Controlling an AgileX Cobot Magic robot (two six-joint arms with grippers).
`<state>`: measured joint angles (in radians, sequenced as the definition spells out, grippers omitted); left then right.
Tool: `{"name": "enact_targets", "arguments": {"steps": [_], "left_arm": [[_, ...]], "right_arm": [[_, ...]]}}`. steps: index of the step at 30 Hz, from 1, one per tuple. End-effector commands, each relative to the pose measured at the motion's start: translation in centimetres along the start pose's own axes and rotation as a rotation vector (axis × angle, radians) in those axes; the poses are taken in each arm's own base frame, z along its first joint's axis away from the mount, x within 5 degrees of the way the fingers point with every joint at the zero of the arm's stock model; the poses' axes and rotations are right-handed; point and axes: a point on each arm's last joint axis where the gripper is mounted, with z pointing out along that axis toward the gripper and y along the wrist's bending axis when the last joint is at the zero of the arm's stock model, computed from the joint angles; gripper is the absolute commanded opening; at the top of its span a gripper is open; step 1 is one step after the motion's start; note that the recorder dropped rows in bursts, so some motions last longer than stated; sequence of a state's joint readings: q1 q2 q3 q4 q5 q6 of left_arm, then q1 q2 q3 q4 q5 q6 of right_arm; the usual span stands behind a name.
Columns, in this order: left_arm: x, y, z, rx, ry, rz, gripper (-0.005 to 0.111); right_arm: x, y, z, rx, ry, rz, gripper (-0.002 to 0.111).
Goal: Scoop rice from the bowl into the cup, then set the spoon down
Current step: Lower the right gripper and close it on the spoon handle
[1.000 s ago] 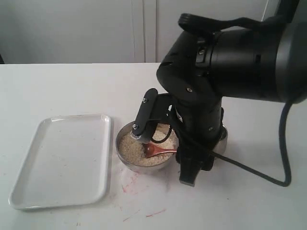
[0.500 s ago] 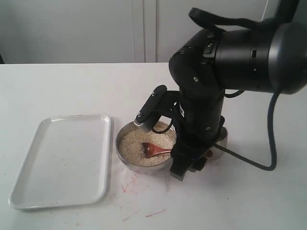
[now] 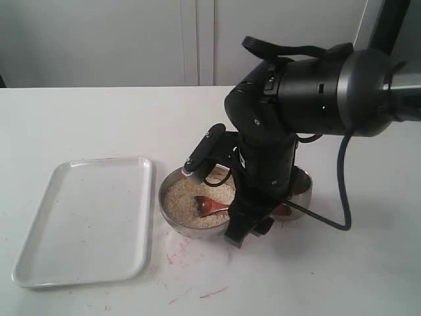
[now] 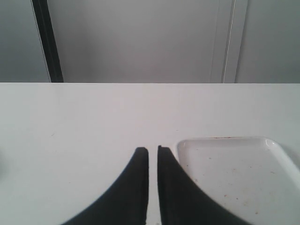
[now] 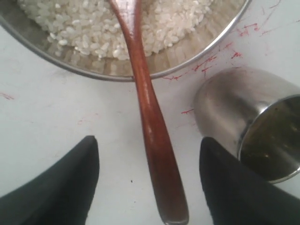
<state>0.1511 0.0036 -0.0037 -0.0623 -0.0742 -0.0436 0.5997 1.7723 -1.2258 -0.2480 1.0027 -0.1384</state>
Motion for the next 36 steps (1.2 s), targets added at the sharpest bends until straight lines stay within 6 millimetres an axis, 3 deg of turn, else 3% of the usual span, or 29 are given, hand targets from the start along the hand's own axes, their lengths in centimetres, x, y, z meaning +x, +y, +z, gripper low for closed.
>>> {"name": "enact_targets", "arguments": {"steps": [1, 7, 20, 36], "left_arm": [[0.06, 0.0, -0.03, 0.003, -0.004, -0.01, 0.014], [0.06, 0.0, -0.03, 0.003, -0.004, -0.01, 0.014], [0.06, 0.0, -0.03, 0.003, -0.004, -0.01, 0.014], [0.06, 0.0, -0.03, 0.003, -0.004, -0.01, 0.014]], "right_arm": [[-0.1, -0.33, -0.19, 0.015, -0.006, 0.008, 0.054], [0.02, -0.33, -0.19, 0.015, 0.007, 0.008, 0.048], [0.33, -0.26, -0.16, 0.01, 0.039, 0.014, 0.048], [0.23, -0.26, -0.16, 0.01, 0.028, 0.053, 0.035]]}}
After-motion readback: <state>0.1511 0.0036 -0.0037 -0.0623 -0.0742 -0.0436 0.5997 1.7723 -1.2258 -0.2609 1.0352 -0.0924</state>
